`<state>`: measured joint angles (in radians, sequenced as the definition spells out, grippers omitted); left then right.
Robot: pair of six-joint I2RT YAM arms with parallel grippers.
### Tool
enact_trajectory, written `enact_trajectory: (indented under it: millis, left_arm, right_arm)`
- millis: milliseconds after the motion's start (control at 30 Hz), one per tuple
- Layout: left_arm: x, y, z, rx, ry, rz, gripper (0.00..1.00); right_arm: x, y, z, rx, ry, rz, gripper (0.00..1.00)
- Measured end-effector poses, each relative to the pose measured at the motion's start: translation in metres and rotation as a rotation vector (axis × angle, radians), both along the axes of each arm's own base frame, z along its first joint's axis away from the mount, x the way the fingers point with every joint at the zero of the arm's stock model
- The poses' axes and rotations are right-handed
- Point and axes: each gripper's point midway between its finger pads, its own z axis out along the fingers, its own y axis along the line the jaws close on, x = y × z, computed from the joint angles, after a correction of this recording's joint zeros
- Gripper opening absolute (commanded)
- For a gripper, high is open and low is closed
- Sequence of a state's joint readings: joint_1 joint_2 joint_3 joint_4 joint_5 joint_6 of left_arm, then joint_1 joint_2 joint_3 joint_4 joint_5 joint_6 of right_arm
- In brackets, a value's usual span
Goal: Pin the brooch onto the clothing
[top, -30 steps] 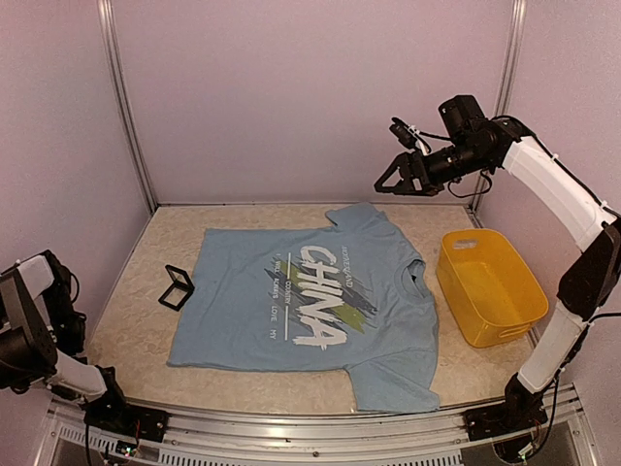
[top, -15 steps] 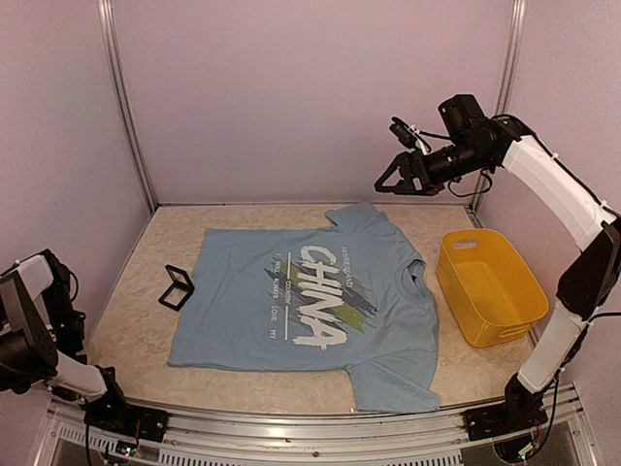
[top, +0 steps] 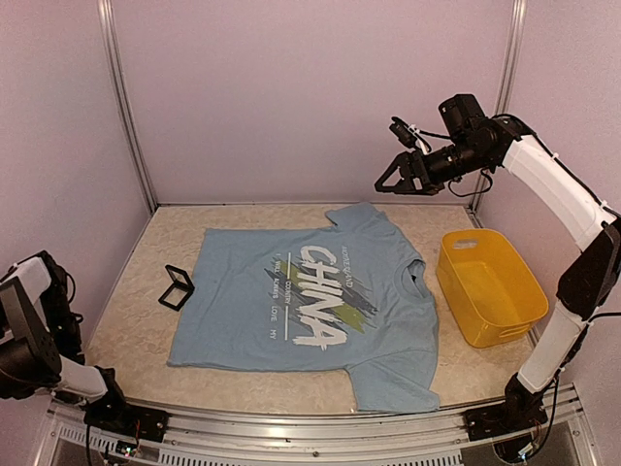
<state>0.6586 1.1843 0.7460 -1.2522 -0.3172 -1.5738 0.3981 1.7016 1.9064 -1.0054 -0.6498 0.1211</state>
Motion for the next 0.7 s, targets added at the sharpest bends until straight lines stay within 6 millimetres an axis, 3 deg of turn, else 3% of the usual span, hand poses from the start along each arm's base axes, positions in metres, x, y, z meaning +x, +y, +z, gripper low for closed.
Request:
enact_trajectory:
  millis: [300,700]
  left_arm:
    - [-0.002,0.001,0.0,0.001,0.004,0.006,0.56]
    - [-0.001,-0.004,-0.01,-0.022,-0.017,-0.012,0.5]
  right_arm:
    - [0.0,0.0,0.0,-0.001,-0.001,-0.001,0.86]
    - [0.001,-0.002,0.003,-0.01,-0.011,-0.008,0.87]
